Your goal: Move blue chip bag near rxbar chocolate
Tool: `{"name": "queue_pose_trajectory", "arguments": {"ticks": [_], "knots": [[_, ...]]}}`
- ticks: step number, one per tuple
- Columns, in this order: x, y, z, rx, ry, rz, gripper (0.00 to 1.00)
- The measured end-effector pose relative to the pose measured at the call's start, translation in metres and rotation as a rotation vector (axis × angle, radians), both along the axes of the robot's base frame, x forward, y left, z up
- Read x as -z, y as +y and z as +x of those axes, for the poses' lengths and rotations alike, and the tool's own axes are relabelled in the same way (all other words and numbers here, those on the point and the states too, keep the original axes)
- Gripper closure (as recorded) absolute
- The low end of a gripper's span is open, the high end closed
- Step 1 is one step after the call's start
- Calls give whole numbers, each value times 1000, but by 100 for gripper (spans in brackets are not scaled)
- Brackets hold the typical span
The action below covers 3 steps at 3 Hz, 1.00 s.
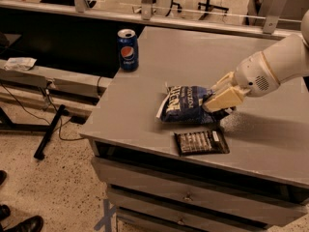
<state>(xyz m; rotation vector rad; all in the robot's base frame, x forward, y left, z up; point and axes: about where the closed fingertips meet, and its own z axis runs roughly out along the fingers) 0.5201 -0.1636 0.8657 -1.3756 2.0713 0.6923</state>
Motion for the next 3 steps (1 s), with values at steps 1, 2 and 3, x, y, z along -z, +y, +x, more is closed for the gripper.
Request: {"name": "queue_pose_trajectory", "arguments": {"ticks": [1, 2, 3], "knots": [[4, -6, 7, 4, -31, -26, 4], [-10, -27, 19, 33, -81, -48, 0], [-31, -52, 32, 89, -138, -55, 0]]}}
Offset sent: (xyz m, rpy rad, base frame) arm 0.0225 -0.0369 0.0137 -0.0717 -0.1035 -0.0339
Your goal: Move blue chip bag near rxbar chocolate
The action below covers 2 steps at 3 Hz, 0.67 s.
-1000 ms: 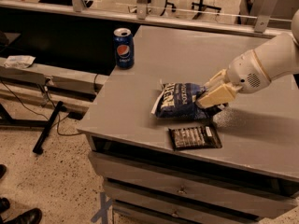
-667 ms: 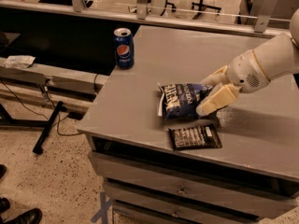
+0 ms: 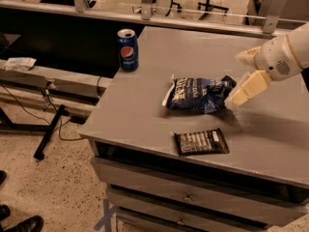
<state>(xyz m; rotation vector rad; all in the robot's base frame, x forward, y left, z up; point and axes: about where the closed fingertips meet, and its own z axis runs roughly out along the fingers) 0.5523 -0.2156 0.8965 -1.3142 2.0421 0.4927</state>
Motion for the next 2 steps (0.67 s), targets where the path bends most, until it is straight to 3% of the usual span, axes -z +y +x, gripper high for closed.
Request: {"name": "queue_pose_trajectory", "arguments": {"ticks": [1, 2], "knots": [[-8, -14, 6, 26, -13, 6, 0], [0, -1, 1, -13, 27, 38, 0]]}}
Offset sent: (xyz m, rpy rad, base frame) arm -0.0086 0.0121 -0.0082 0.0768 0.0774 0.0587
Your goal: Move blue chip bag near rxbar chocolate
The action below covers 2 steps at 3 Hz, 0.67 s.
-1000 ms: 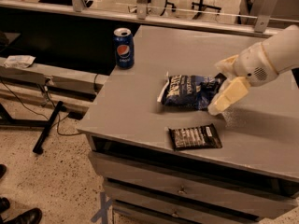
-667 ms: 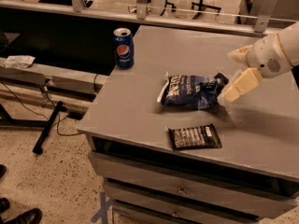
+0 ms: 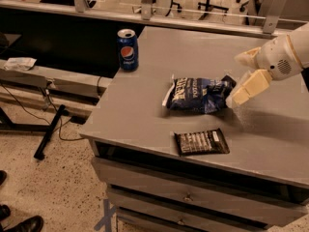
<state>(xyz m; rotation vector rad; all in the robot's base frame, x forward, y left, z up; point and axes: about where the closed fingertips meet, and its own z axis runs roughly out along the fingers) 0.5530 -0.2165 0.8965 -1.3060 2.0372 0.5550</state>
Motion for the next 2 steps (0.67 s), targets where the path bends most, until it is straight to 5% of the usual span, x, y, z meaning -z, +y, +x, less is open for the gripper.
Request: {"name": "queue_pose_trajectory", "arguments": {"ticks": [1, 2], "knots": [[8, 17, -10, -46, 43, 29, 0], [9, 25, -15, -72, 45, 53, 25]]}}
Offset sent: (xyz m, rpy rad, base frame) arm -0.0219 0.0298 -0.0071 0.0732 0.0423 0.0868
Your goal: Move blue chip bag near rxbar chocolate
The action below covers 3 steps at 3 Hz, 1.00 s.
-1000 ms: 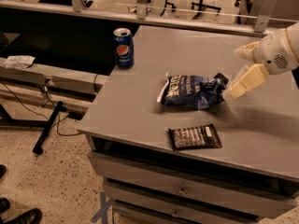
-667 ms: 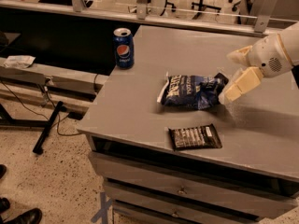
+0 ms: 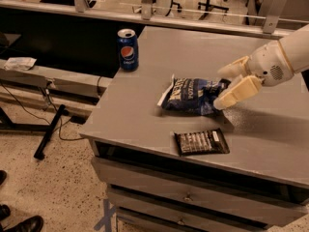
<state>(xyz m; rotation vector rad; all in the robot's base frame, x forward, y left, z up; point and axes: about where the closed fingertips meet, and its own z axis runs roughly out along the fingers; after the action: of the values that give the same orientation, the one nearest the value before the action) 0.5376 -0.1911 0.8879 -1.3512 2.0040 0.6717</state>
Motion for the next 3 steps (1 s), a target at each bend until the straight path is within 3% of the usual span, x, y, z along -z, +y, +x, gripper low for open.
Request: {"name": "queue_pose_trajectory", "arguments": {"ticks": [1, 2, 3], "knots": [[-1, 0, -1, -6, -3, 5, 47], [-1, -2, -2, -11, 1, -2, 78], [-1, -8, -3, -20, 6, -23, 100]]}}
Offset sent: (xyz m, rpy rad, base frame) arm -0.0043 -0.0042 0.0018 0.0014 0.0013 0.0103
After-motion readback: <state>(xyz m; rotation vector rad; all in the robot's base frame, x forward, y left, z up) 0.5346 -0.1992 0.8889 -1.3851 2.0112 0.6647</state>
